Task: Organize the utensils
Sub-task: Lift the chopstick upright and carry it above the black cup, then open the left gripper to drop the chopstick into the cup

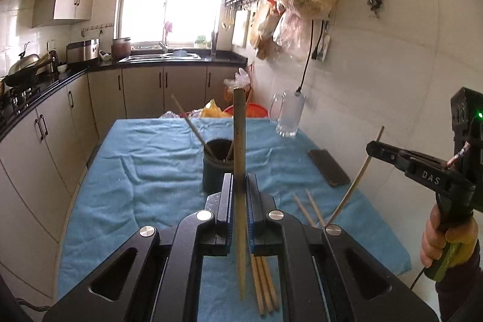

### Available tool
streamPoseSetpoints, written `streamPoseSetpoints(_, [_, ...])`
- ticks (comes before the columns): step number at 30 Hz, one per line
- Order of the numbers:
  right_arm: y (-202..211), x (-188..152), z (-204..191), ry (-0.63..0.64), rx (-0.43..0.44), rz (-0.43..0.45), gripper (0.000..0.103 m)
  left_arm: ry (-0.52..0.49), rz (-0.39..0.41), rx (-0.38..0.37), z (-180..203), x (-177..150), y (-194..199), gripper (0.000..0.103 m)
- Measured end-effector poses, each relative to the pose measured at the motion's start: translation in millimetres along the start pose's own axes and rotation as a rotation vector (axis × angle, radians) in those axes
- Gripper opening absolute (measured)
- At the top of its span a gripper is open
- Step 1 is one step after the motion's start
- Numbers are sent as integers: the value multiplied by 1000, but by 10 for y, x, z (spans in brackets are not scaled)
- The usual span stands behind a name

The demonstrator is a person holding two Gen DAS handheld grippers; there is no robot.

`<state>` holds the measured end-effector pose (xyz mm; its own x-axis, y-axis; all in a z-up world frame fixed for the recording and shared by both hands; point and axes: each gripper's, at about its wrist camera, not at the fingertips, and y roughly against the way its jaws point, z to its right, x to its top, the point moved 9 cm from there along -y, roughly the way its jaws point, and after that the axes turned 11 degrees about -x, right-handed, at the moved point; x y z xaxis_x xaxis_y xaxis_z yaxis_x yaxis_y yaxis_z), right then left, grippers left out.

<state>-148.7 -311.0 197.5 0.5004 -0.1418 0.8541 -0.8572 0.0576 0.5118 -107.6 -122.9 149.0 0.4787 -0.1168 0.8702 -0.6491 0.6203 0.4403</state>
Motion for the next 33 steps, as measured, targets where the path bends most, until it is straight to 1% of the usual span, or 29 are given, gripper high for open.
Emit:
streamPoseSetpoints(4, [0, 245, -62, 16, 6, 33, 6, 30, 28, -4, -84, 253, -85, 7])
streamPoseSetpoints(9, [-16, 655, -204, 42, 13, 86, 6, 48, 90, 20, -218, 683, -199, 7])
streamPoseSetpoints(12, [-91, 912, -292, 37, 30, 110, 6, 97, 122, 26, -358, 955, -331, 7])
streamPoseSetpoints(14, [-207, 1091, -349, 21, 43, 119, 6, 115, 140, 37, -429, 1104, -414, 7])
streamPoseSetpoints(17, [-408, 1284, -417, -12, 66, 114, 6, 112, 177, 68, -502, 1324, -555, 7])
streamPoseSetpoints(21, [-698, 1471, -523, -34, 75, 118, 6, 124, 190, 81, -585, 1522, -774, 7])
streamPoseSetpoints(25, [-1048, 1513, -583, -59, 79, 99, 6, 105, 188, 118, -695, 1612, -1058, 7])
streamPoseSetpoints(28, [-1332, 1419, -582, -64, 69, 56, 7, 111, 142, 118, -793, 1548, -1335, 7])
streamPoseSetpoints(33, [-1745, 1110, -567, -53, 58, -36, 7, 134, 46, 112, -928, 1266, -1710, 7])
